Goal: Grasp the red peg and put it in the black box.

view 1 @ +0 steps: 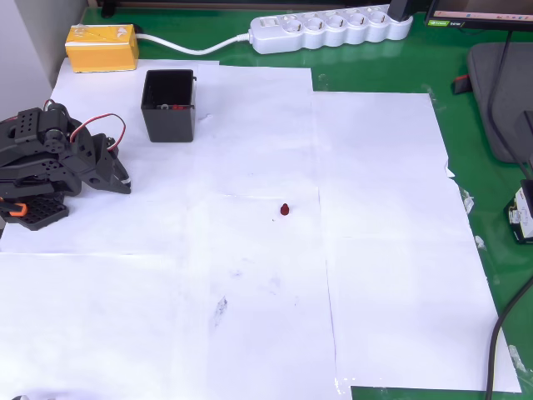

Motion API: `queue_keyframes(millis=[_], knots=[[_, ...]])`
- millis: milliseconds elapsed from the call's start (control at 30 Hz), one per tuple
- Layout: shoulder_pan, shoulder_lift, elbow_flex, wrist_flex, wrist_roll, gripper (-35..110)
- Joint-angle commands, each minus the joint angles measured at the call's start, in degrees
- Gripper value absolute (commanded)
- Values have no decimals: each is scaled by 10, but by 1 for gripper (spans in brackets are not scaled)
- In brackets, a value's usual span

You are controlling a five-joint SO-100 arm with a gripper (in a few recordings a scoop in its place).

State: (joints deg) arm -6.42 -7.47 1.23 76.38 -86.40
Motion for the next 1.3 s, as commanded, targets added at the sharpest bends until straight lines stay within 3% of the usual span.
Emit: queue_keyframes(millis=[0,767,1033,1100,1267], knots=[[-12,-55,-47,51,1,1],[-25,4,-47,12,-4,1],[23,136,-5,-228,-2,3],[27,171,-11,-284,-61,0],[40,293,-44,-547,-75,0]])
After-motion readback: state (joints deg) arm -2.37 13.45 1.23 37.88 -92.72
